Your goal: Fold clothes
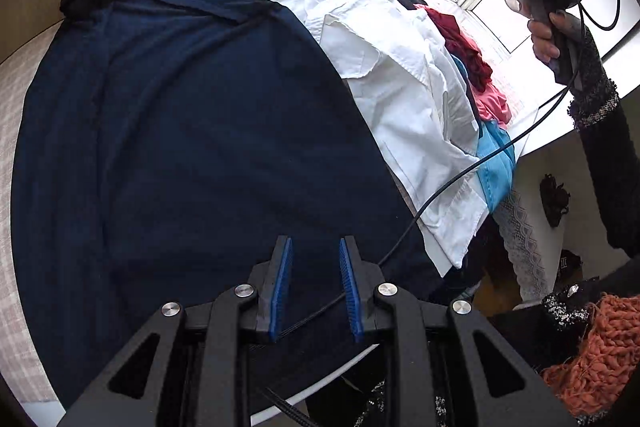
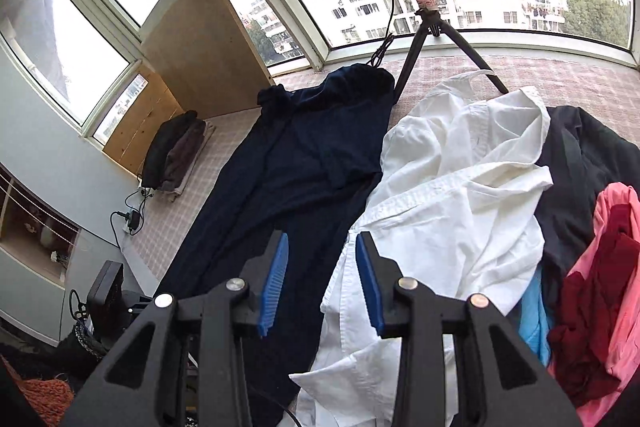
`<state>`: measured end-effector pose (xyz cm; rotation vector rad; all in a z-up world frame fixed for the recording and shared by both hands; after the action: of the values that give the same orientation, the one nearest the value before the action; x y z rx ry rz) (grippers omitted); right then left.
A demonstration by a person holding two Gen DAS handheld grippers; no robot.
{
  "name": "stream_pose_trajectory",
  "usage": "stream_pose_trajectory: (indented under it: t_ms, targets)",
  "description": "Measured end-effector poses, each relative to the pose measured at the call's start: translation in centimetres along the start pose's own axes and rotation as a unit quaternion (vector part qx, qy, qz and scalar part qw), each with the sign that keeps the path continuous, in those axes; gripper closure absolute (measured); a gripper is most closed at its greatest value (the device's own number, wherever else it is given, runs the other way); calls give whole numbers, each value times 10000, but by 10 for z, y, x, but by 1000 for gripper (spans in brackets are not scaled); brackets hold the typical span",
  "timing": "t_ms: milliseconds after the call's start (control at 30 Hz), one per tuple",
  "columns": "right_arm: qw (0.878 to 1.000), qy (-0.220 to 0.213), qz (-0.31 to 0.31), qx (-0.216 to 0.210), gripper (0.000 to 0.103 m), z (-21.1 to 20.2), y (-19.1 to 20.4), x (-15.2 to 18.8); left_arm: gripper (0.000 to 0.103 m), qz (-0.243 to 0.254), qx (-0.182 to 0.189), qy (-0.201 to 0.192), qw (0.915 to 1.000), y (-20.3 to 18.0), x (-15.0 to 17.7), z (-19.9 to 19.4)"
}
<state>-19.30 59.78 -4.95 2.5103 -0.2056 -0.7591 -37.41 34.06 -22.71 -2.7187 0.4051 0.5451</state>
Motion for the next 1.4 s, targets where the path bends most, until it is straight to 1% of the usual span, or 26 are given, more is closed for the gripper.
stream_pose_trajectory:
  t_ms: [33,67,100,133,200,267,367,433,500,567,633,667,700,733,767,867,933,1033,1100,1167,1233,1400]
  targets:
    - [9998,-161,48,70,67,-28,-6,0,80,87,-29,0,10000,-8,5,-1]
    - [9992,-346,47,179,63,-51,-10,2,80,154,-65,-15,9999,-15,10,-2]
    - [9982,-498,65,337,51,-68,-14,7,80,213,-73,-59,9997,-24,17,-2]
    - [9967,-637,88,496,44,-84,-17,13,80,271,-47,-116,9996,-36,24,0]
    - [9944,-723,208,739,44,-102,-22,35,79,507,74,-167,9985,-66,39,13]
    - [9943,-670,345,751,44,-106,-22,60,79,769,135,-116,9969,-96,46,34]
    - [9948,-495,483,753,44,-100,-23,95,79,1136,165,-37,9934,-138,53,67]
    - [9947,-432,506,786,44,-102,-23,113,79,1198,16,-55,9928,-150,51,84]
    - [9950,-376,556,740,44,-101,-23,125,79,1203,-177,-29,9926,-152,50,97]
    - [9951,-335,566,737,44,-102,-22,132,77,1302,-249,-103,9911,-156,48,101]
    - [9952,-302,563,744,44,-101,-19,138,78,1361,-297,-152,9901,-157,45,104]
    - [9953,-285,562,732,44,-101,-18,140,81,1413,-358,-183,9891,-157,44,105]
    - [9959,-270,562,661,44,-99,-14,138,94,1391,-361,-176,9895,-155,44,105]
    - [9963,-255,562,591,44,-96,-10,137,101,1321,-321,-150,9906,-153,44,104]
    - [9969,-231,552,509,44,-93,-5,135,101,1251,-281,-123,9917,-150,44,103]
    - [9993,-78,322,195,44,-70,21,114,102,810,12,-329,9962,-144,44,82]
    - [9999,15,5,108,44,-47,38,91,102,471,269,-627,9966,-142,40,57]
    - [9989,103,-429,156,44,5,56,46,102,142,352,-1048,9938,-132,37,16]
    - [9980,188,-588,166,44,53,60,10,102,-51,323,-1273,9913,-123,37,-9]
    - [9981,346,-470,187,44,106,53,-24,102,-313,281,-1383,9895,-110,40,-24]
    - [9977,482,-336,335,44,159,39,-55,102,-628,312,-1419,9874,-96,43,-30]
    - [9927,717,-192,949,44,259,4,-106,102,-963,161,-1189,9881,-76,50,-16]
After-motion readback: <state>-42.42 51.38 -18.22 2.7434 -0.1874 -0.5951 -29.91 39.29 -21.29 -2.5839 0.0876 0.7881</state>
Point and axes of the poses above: each gripper's, at about its wrist camera, not at the fingertips, and z roughly the way its jaws point, y to its left, x to its underside, the point moved 8 cm from there along z, roughly the way its jaws point, and after that the axes turned 9 degrees about z, right-handed, at the moved point
